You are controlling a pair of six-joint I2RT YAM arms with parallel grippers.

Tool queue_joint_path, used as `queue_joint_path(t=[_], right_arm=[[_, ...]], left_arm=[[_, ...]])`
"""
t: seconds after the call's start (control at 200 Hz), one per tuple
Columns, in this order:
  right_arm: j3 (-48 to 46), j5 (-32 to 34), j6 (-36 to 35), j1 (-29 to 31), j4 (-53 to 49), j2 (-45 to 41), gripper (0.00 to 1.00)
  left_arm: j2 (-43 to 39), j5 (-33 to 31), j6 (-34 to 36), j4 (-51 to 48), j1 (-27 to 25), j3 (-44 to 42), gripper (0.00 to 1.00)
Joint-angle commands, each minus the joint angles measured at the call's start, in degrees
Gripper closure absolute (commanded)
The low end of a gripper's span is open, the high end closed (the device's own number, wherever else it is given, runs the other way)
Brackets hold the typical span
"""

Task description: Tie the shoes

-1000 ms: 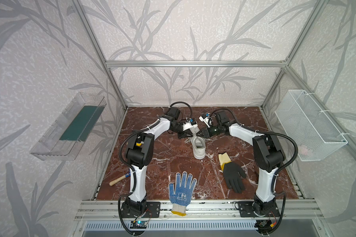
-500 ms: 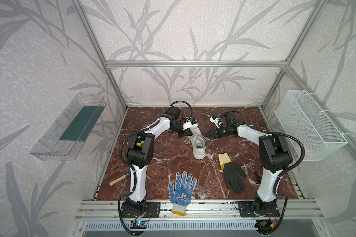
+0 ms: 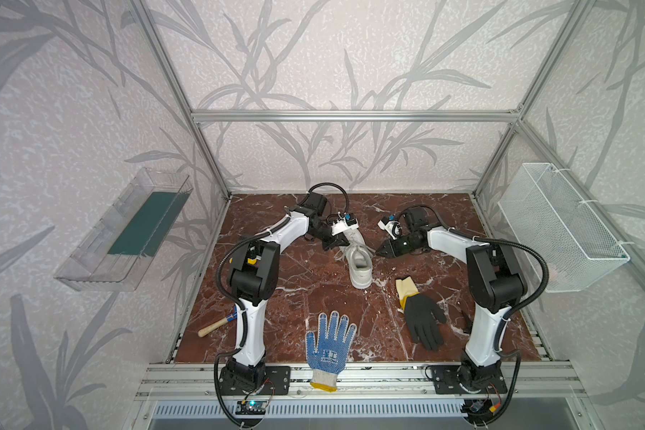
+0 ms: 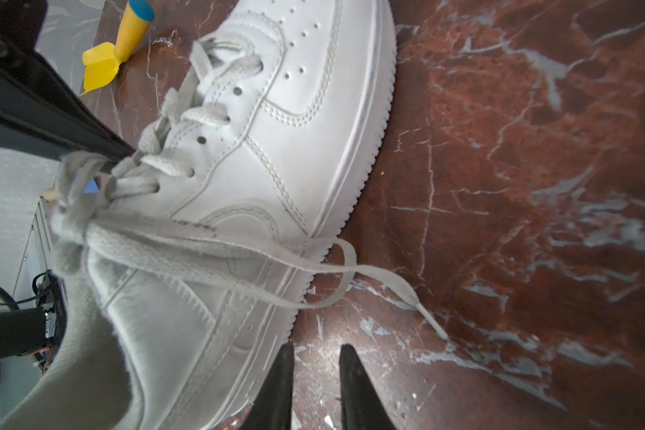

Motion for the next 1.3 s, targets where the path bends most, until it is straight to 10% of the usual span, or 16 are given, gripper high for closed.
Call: queue_joint_path(t=[0.0, 0.87, 1.295], right_arm=[[2.45, 1.53, 0.06, 0.83, -2.86, 2.41, 0.78], [-0.29, -4.59, 0.5, 1.92, -1.14, -2.07, 0.68], [-0.52, -17.7, 4.06, 1.31, 6.2, -3.64, 0.57]], left_arm=[[0.53, 0.01, 0.86, -1.79, -0.27, 1.6, 1.0], [0.87, -0.94, 1.84, -4.31, -0.01, 2.17, 1.0], [0.89, -1.11, 2.44, -5.57, 0.08, 2.66, 1.0]])
